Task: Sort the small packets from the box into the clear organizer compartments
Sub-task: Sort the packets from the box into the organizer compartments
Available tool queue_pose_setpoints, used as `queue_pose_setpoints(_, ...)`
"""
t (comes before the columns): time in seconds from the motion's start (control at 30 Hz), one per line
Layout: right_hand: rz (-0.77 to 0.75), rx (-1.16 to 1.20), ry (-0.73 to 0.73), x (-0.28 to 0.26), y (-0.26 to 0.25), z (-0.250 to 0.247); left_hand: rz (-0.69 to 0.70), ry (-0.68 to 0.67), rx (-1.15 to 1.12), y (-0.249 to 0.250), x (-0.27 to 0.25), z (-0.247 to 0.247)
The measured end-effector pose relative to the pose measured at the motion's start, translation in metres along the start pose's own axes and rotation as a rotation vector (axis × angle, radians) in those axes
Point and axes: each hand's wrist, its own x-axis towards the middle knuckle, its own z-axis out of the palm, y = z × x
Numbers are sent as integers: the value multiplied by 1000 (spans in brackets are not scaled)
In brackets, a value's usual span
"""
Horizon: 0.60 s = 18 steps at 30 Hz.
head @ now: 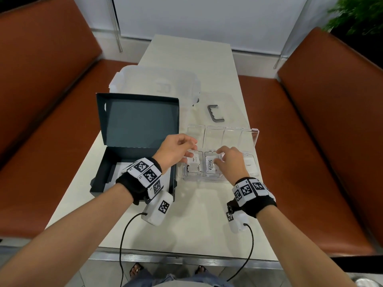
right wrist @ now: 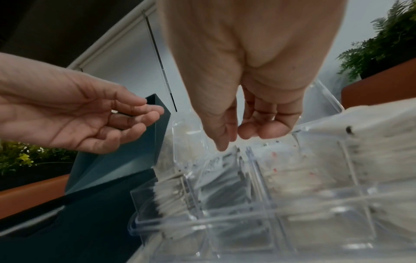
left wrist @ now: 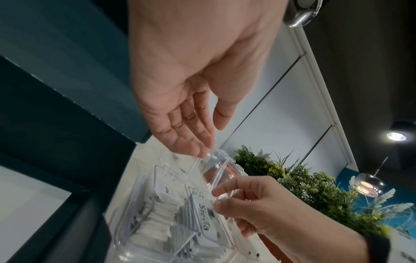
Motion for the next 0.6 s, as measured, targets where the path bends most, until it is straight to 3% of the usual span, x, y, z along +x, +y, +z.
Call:
queue_pose_setpoints(0.17,-139,61,17,-5,-31,-12,55,57,102,-3,-18,-43)
queue_pose_setpoints(0.23,-216,118,-60,-10,-58,-7,90,108,213,-12,-28,-74)
queue_pose_setpoints(0.33,-346,167,-288,-18,-104,13,112,215,482,-31,-40,-124)
queue_pose_setpoints(0.47,-491,-83,-681,-20,-155,53,-126,260,841,-62,-53,-166)
queue_pose_setpoints(0.53,-499,-264,-801,-16,-169,71,-245,206,849,-78,-58,-173)
queue_pose_setpoints(0.6,-509,-492,-854,-11,-174,84,-268,132,850,-91,-59,-176)
